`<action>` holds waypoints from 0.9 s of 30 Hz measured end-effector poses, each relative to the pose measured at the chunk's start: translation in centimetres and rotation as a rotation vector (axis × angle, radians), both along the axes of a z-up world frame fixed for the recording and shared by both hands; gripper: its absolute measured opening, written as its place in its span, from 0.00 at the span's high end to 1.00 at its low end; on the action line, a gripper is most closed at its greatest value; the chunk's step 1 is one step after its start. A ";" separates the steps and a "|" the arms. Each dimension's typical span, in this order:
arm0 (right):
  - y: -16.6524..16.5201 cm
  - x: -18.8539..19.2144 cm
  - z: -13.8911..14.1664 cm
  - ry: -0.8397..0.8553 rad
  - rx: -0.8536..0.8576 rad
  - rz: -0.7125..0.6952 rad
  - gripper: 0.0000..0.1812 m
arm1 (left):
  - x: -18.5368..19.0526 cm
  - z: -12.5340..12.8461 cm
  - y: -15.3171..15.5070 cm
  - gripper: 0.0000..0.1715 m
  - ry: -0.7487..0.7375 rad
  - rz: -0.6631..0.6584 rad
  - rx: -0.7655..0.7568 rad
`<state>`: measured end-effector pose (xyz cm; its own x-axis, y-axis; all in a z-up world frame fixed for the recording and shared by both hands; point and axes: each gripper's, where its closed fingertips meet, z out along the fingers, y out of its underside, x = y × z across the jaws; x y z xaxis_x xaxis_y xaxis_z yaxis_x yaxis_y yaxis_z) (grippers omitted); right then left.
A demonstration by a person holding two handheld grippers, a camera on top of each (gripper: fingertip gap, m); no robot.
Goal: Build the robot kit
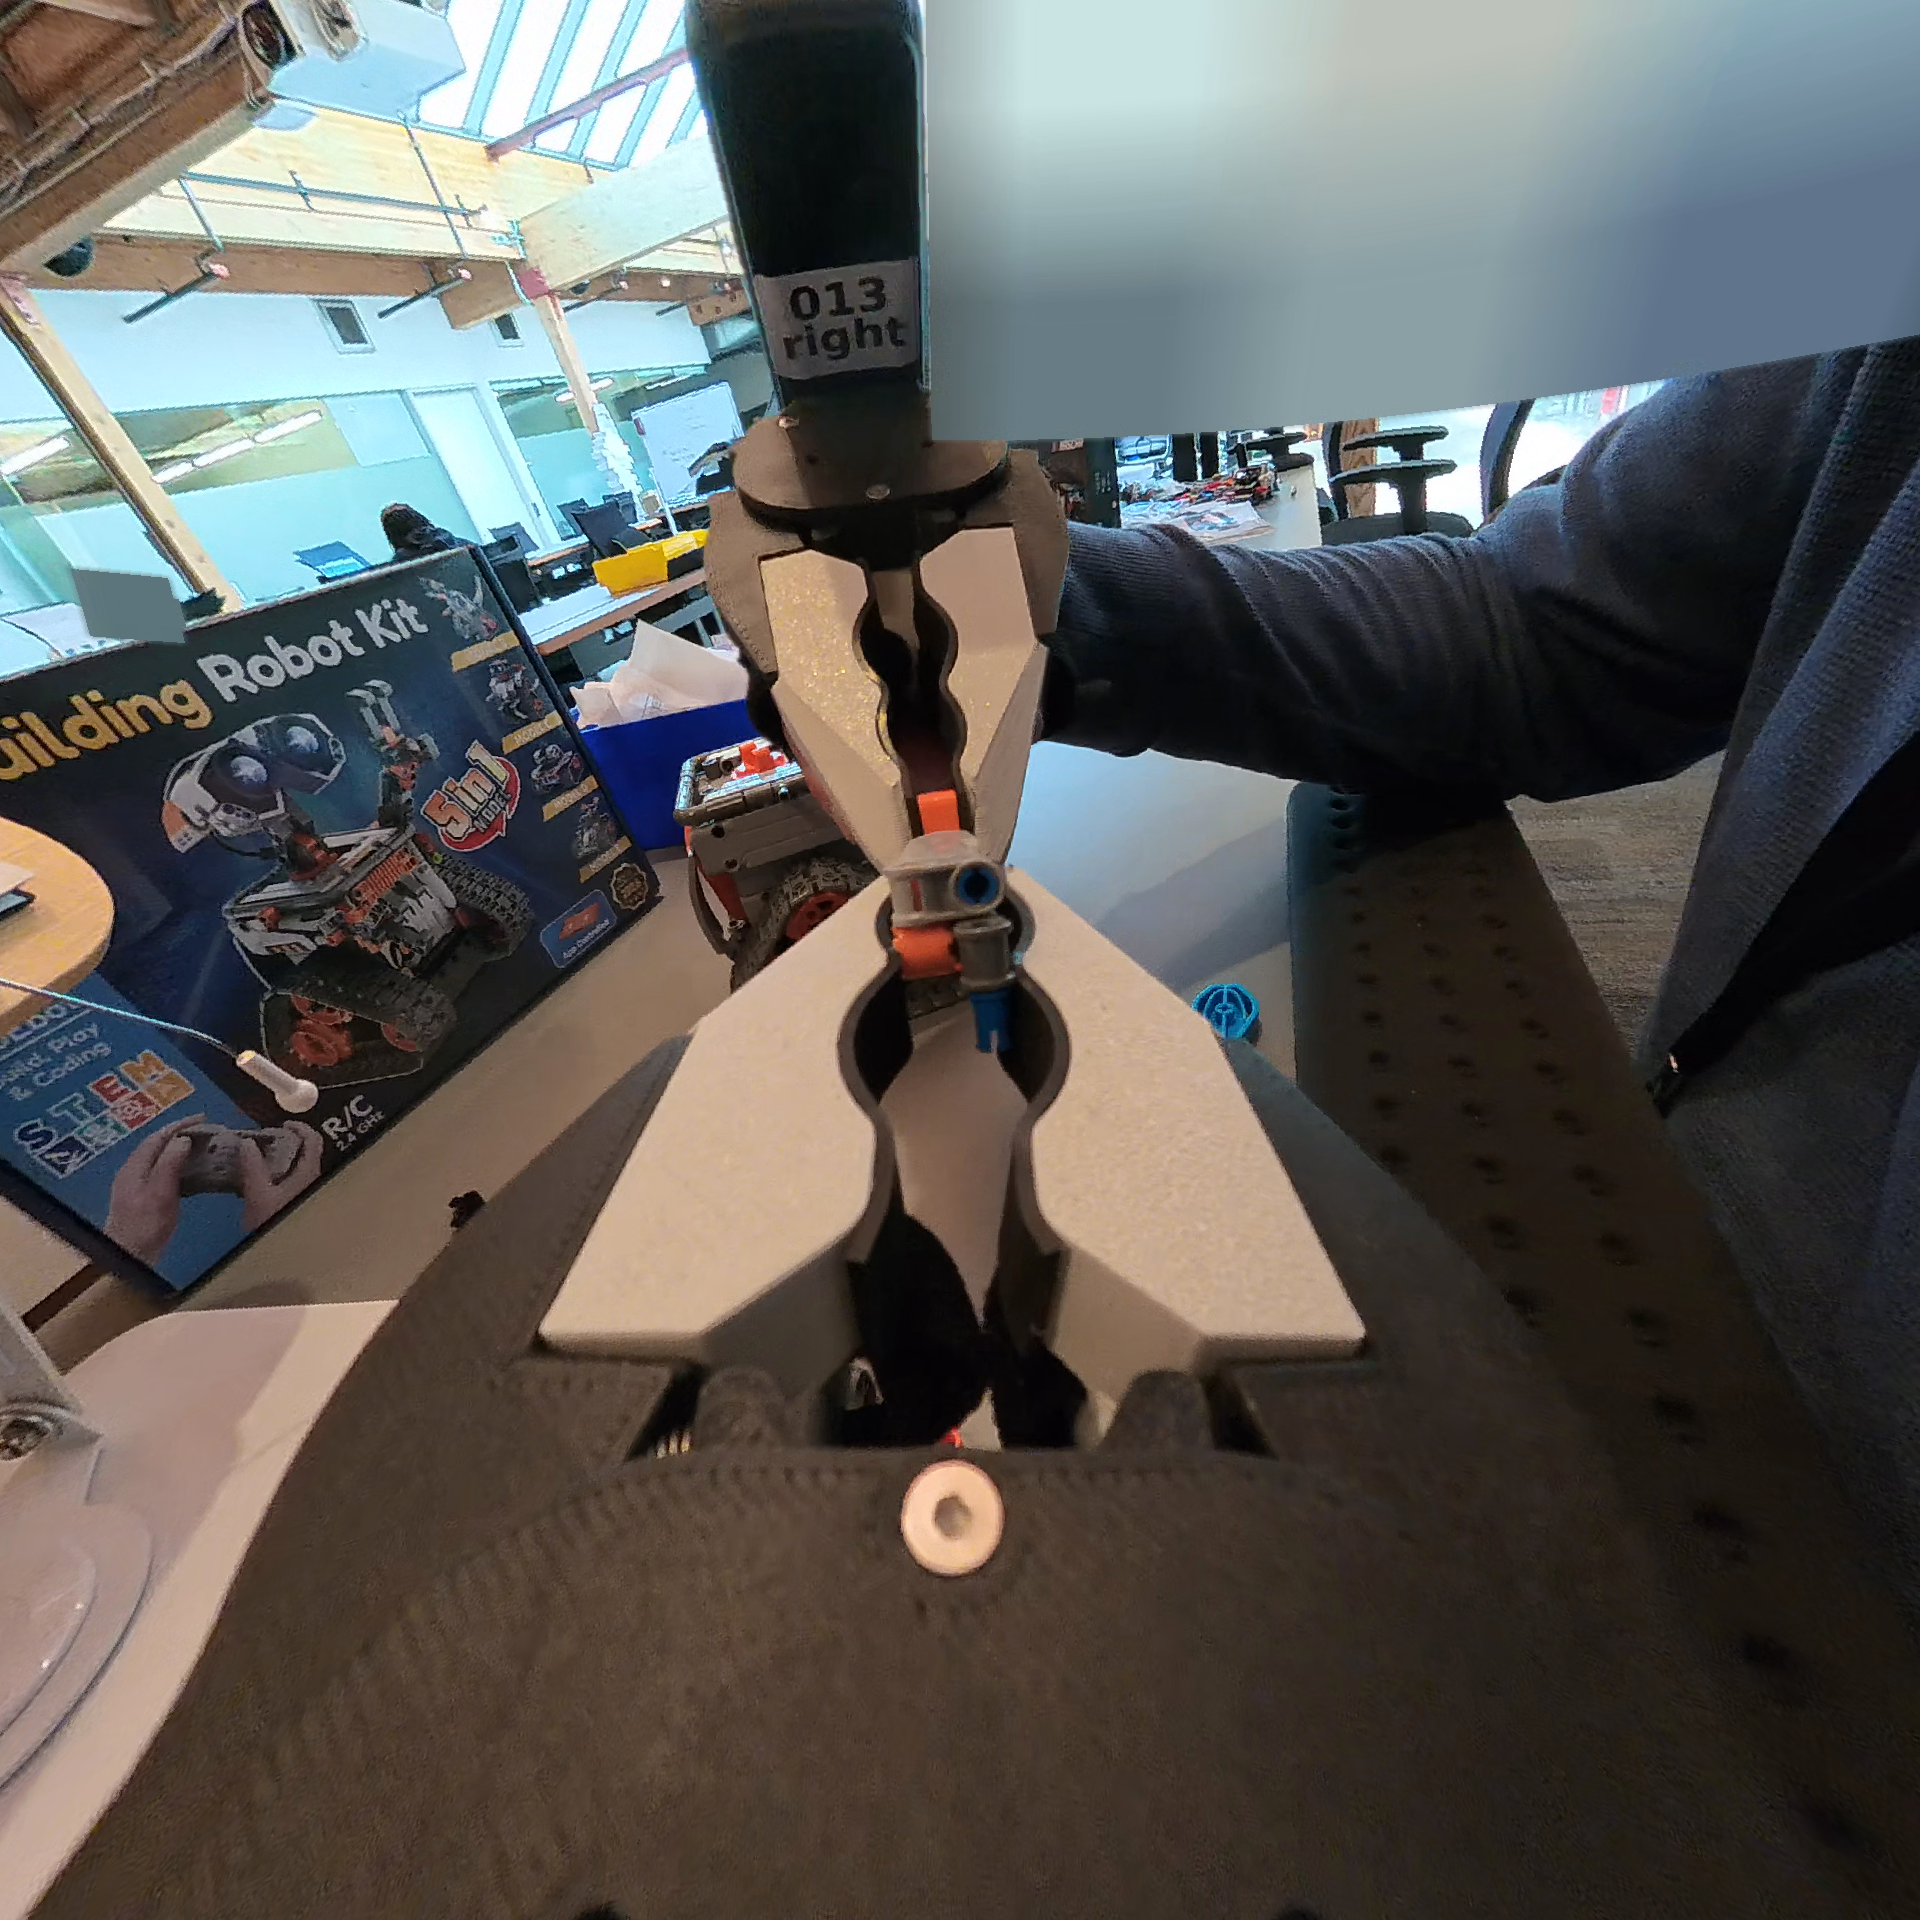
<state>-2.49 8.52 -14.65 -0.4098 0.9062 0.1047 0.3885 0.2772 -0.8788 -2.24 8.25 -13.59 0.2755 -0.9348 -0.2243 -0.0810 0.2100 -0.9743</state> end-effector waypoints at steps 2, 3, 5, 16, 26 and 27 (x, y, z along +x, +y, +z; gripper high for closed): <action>-0.1 -0.1 0.1 0.015 -0.009 0.003 0.98 | -0.1 0.0 0.0 0.95 -0.005 0.000 0.004; -0.1 -0.1 0.2 0.023 -0.017 0.004 0.98 | -0.1 0.1 -0.1 0.95 -0.011 0.001 0.008; -0.1 -0.1 0.2 0.033 -0.030 0.007 0.98 | 0.0 0.2 -0.1 0.95 -0.026 0.005 0.007; -0.6 -0.6 0.2 0.033 -0.051 0.019 0.98 | 0.4 -0.2 -0.3 0.95 -0.029 0.001 0.006; -0.4 -0.6 1.6 0.111 -0.046 -0.032 0.98 | -0.1 1.4 0.1 0.94 -0.129 0.023 -0.006; -0.3 -0.5 1.7 0.105 -0.044 -0.036 0.98 | -0.1 1.4 0.1 0.94 -0.128 0.031 0.001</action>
<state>-2.98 8.21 -12.91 -0.3654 0.9249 0.1050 0.3024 0.2246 -0.9263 -2.30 8.35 -12.23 0.3310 -0.9250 -0.1867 0.0376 0.2106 -0.9768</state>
